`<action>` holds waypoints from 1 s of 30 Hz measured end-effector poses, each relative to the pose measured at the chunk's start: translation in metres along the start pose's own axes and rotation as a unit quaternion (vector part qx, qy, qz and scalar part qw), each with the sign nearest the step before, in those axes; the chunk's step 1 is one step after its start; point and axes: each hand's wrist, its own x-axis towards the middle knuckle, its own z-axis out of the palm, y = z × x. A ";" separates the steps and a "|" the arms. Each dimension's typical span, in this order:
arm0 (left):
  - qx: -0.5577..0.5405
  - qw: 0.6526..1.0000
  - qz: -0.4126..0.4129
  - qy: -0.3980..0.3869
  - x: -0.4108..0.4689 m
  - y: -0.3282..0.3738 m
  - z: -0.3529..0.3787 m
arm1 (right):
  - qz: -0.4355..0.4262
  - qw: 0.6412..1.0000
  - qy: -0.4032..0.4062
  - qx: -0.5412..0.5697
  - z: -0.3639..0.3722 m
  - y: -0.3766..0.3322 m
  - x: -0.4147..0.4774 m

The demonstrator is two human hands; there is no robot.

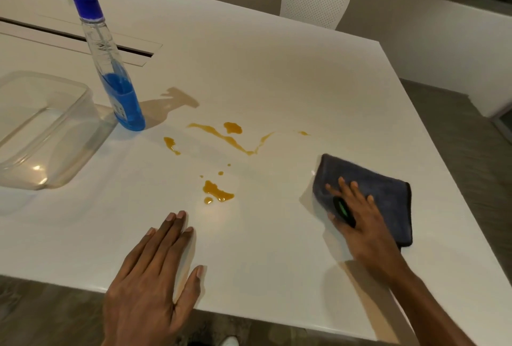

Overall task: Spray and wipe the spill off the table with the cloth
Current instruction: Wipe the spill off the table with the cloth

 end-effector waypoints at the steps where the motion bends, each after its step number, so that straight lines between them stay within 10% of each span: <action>1: -0.001 1.000 -0.002 -0.001 0.000 0.000 0.000 | 0.016 1.000 0.007 -0.017 -0.002 0.005 0.016; 30: 0.000 1.000 -0.008 0.014 0.000 -0.001 0.001 | -0.066 0.997 -0.041 -0.011 0.018 -0.018 0.041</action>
